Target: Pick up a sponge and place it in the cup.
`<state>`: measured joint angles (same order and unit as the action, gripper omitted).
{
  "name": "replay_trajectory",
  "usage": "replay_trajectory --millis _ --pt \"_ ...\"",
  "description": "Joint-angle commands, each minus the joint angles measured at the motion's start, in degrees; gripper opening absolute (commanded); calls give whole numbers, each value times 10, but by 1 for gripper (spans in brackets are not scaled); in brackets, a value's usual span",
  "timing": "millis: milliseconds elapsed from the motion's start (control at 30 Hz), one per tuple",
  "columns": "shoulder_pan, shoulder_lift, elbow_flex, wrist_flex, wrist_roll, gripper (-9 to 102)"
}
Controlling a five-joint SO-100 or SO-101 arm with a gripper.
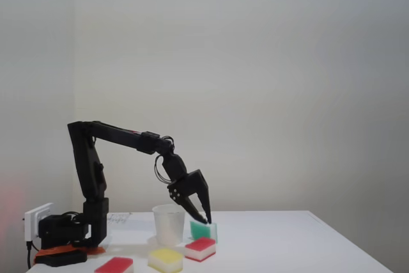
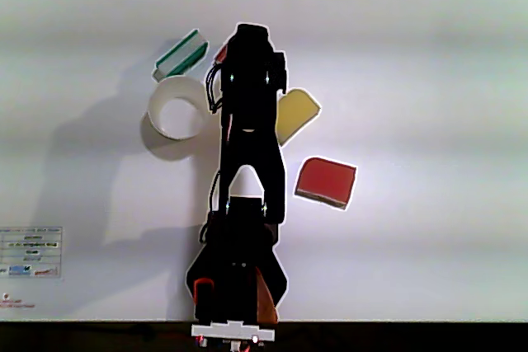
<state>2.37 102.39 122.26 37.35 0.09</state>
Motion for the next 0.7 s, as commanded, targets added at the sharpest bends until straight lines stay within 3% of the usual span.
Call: replay_trajectory --millis 0,167,667 --pt "9 9 -25 5 -18 10" --pt "24 25 -22 28 -55 26" --pt "25 -21 -5 1 -47 29"
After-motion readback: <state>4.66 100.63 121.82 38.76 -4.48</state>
